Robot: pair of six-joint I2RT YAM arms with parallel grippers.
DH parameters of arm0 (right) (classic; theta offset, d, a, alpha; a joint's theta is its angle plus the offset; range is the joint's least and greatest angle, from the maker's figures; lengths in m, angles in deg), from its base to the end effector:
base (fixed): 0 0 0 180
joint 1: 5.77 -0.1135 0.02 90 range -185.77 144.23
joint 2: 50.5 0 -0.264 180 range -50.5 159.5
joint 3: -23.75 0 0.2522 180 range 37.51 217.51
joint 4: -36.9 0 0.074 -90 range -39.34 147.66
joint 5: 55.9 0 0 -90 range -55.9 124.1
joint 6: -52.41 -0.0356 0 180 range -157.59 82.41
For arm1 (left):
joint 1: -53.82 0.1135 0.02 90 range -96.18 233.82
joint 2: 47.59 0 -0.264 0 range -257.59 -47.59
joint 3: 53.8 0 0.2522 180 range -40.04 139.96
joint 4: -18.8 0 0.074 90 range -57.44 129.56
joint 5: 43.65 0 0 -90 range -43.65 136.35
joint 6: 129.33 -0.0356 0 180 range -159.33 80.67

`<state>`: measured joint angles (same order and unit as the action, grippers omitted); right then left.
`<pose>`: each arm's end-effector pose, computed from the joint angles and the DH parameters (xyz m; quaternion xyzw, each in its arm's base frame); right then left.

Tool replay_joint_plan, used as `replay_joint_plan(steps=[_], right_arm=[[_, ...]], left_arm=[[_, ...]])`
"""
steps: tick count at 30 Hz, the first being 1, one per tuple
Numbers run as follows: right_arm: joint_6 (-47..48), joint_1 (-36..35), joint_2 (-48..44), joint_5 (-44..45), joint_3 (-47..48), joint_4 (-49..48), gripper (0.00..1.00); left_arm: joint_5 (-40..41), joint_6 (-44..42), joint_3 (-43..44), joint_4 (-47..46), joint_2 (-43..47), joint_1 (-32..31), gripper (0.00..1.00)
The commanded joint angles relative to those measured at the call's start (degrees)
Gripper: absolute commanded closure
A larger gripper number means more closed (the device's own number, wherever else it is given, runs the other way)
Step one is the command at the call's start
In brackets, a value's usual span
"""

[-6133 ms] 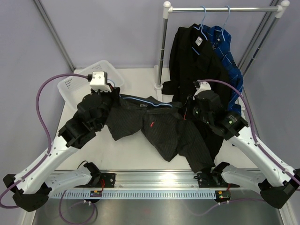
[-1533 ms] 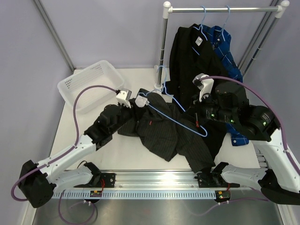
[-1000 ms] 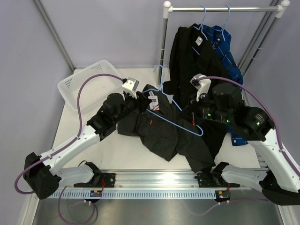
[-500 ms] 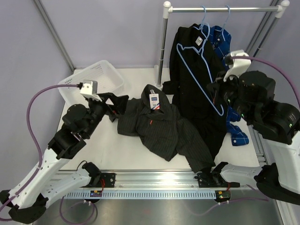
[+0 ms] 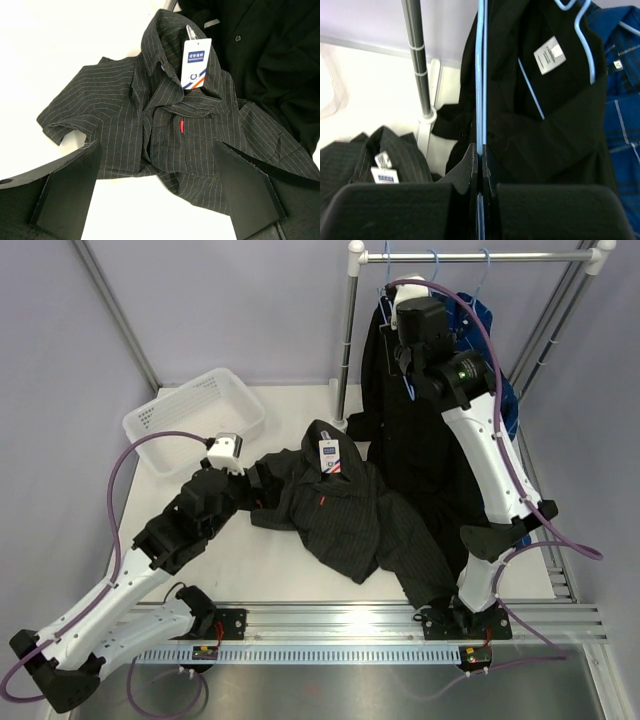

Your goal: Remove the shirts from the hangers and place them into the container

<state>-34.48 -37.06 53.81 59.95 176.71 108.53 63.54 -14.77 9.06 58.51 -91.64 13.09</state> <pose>0.3067 0.1683 0.5172 -0.1223 0.8128 -0.0499 0.5673 0.1356 -0.1029 0.3398 0.0306 0.8182 -0.1988 0.5386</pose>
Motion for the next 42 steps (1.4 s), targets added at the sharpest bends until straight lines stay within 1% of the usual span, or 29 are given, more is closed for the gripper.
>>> replay_joint_plan(steps=[1, 5, 8, 9, 11, 13, 16, 17, 18, 21, 22, 24, 25, 26, 28, 29, 31, 32, 33, 34, 35, 36, 38, 39, 42], right_arm=[[2.78, 1.49, 0.62, -0.45, 3.98, -6.71, 1.00], [1.55, 2.90, 1.42, -1.32, 2.23, -9.60, 1.00], [1.28, 3.69, 1.33, -2.03, -2.07, -11.98, 1.00], [1.54, 3.78, 1.42, -2.29, -1.91, -12.42, 1.00], [1.46, 3.87, 2.38, -3.34, -0.34, -11.38, 1.00], [0.67, 3.78, 2.74, -3.78, -0.68, -9.89, 1.00], [-0.74, 3.78, -0.06, -4.22, -7.34, -11.62, 0.97], [-1.44, 3.78, -1.03, -4.31, -11.88, -12.68, 0.96], [-1.79, 3.78, -3.13, -4.66, -13.67, -13.56, 0.88], [-2.76, 3.78, -5.60, -6.24, -17.55, -14.89, 0.73], [-2.76, 3.78, -5.96, -6.33, -17.90, -14.71, 0.63], [-2.76, 3.78, -7.10, -6.25, -18.96, -14.36, 0.52], [-2.85, 3.78, -7.54, -6.33, -19.40, -14.01, 0.40], [-2.76, 3.78, -8.15, -6.60, -20.18, -13.66, 0.31], [-2.85, 3.78, -10.96, -7.82, -21.07, -12.18, 0.19], [-4.94, 3.78, -12.10, -8.18, -22.11, -11.55, 0.13], [-6.01, 3.69, -17.54, -9.76, -24.48, -10.41, 0.09], [-7.06, 3.69, -19.65, -10.46, -27.89, -10.32, 0.08], [-7.33, 3.69, -24.46, -11.25, -29.93, -10.40, 0.07], [-7.59, 3.69, -26.77, -11.95, -32.21, -10.84, 0.07], [-8.38, 3.69, -29.23, -12.05, -36.50, -10.67, 0.06], [-8.65, 3.69, -33.69, -12.48, -38.45, -10.58, 0.06], [-9.35, 3.69, -37.76, -14.06, -44.32, -10.14, 0.05], [-9.53, 3.69, -41.52, -15.46, -46.01, -9.79, 0.05], [-10.58, 3.78, -47.86, -16.61, -52.96, -9.35, 0.05]], left_arm=[[0.12, 1.11, -0.67, -1.96, -1.21, 0.04, 0.01], [0.12, 0.58, -0.76, -2.05, -2.88, 0.04, 0.01], [-0.14, -0.38, -0.06, -2.14, -4.98, 0.04, 0.01], [-0.40, -0.47, 0.29, -2.22, -5.51, 0.04, 0.01], [-0.75, -1.17, 0.99, -3.10, -7.09, 0.04, 0.01], [-1.54, -1.62, 1.08, -4.33, -9.11, 0.04, 0.01], [-3.39, -1.97, 1.61, -6.96, -12.19, 0.04, 0.01], [-4.61, -1.88, 1.87, -8.45, -14.72, 0.04, 0.01], [-5.14, -1.79, 2.75, -8.99, -16.31, -0.05, 0.01], [-5.85, -1.27, 4.42, -11.97, -22.55, -0.40, 0.01], [-5.59, -1.09, 4.68, -13.81, -24.13, -0.58, 0.01], [-4.80, -0.74, 5.30, -15.49, -28.78, -1.02, 0.01], [-4.62, 0.05, 6.00, -16.28, -30.29, -1.10, 0.01], [-4.27, 0.40, 6.44, -17.51, -31.69, -1.45, 0.01], [-3.22, 0.75, 7.41, -18.57, -35.83, -2.16, 0.01], [-2.08, 1.19, 7.67, -19.44, -37.14, -2.77, 0.01], [-1.64, 1.81, 8.64, -20.50, -40.84, -3.30, 0.01], [-1.29, 2.16, 9.08, -20.68, -41.89, -3.91, 0.01], [-1.28, 2.42, 9.43, -20.94, -43.04, -4.27, 0.01], [-1.20, 2.77, 9.96, -21.21, -45.48, -4.44, 0.01], [0.02, 3.47, 10.92, -21.38, -46.73, -5.14, 0.01], [1.08, 3.83, 11.45, -21.30, -48.04, -5.50, 0.01], [3.19, 4.97, 12.33, -21.38, -51.91, -6.02, 0.01], [4.51, 5.32, 13.12, -21.30, -53.32, -6.29, 0.01], [7.68, 6.47, 14.96, -20.77, -59.38, -6.64, 0.01]])
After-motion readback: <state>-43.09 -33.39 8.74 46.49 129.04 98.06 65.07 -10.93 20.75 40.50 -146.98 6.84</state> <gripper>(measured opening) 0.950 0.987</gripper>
